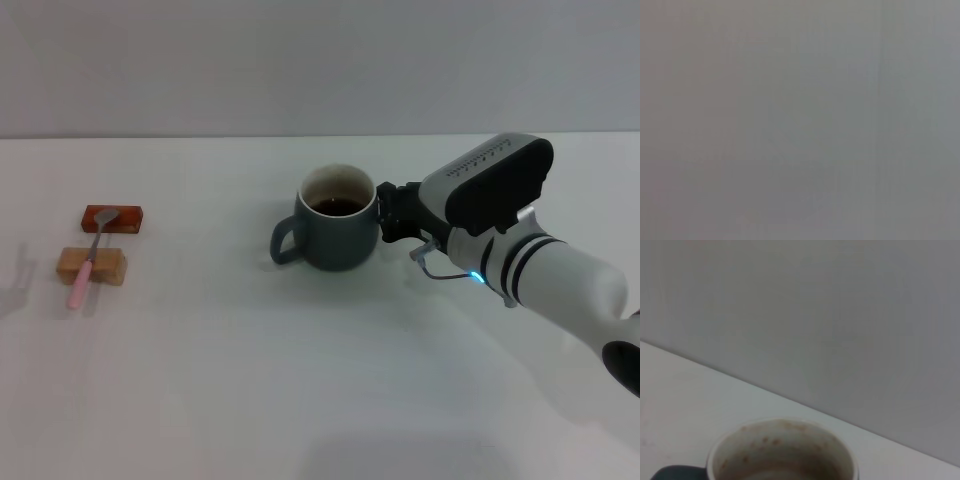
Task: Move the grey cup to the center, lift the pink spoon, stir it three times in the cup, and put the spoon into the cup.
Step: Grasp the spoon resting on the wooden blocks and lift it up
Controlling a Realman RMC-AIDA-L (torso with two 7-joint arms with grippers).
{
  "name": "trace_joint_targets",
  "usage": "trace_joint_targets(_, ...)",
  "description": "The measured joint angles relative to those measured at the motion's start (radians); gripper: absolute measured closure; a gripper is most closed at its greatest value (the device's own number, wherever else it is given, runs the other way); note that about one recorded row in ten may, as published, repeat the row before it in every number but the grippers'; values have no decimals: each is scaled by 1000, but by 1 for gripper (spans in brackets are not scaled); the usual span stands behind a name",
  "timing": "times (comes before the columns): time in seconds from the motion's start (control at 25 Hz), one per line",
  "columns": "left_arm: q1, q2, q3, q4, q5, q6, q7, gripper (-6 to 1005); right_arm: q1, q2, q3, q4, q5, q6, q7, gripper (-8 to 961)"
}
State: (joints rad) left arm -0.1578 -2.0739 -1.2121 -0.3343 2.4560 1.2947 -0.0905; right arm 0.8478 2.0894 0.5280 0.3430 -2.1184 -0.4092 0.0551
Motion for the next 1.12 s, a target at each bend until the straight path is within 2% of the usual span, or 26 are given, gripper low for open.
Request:
trace_joint_targets(0.52, -5, -2, 15, 0, 0, 0, 0, 166, 9, 1, -33, 33, 0, -6, -3, 954)
trace_joint_targets(0.64, -5, -2, 16, 2, 0, 0, 0, 166, -16, 1, -39, 34, 0, -67, -5, 954)
trace_joint_targets(0.76, -7, -2, 16, 8, 0, -1, 0, 166, -82, -6, -36, 23, 0, -198, -12, 954)
trace_joint_targets(0.8, -7, -2, 17, 9, 0, -1, 0, 166, -141, -8, -24, 6, 3, -309, -34, 953)
trace_joint_targets(0.88, -4, -1, 18, 9, 1, 0, 0, 166, -201, -9, -5, -5, 6, -413, -67, 953)
trace_joint_targets(0.92, -4, -1, 18, 9, 1, 0, 0, 166, -201, -9, -5, -5, 6, -413, -67, 953)
trace_joint_targets(0.96, -2, -1, 18, 9, 3, 2, 0, 166, -233, -9, 7, -8, 6, -475, -84, 953)
trace_joint_targets(1.0, 3, 0, 20, 9, 5, 3, 0, 166, -310, -9, 32, -12, 8, -610, -118, 953)
trace_joint_targets(1.04, 3, 0, 20, 9, 5, 3, 0, 166, -310, -9, 32, -12, 8, -610, -118, 953)
trace_joint_targets(1.08, 7, 0, 28, 9, 6, 3, 0, 166, -375, -9, 58, -12, 8, -729, -134, 954)
trace_joint_targets(1.12, 7, 0, 28, 9, 6, 3, 0, 166, -375, -9, 58, -12, 8, -729, -134, 954)
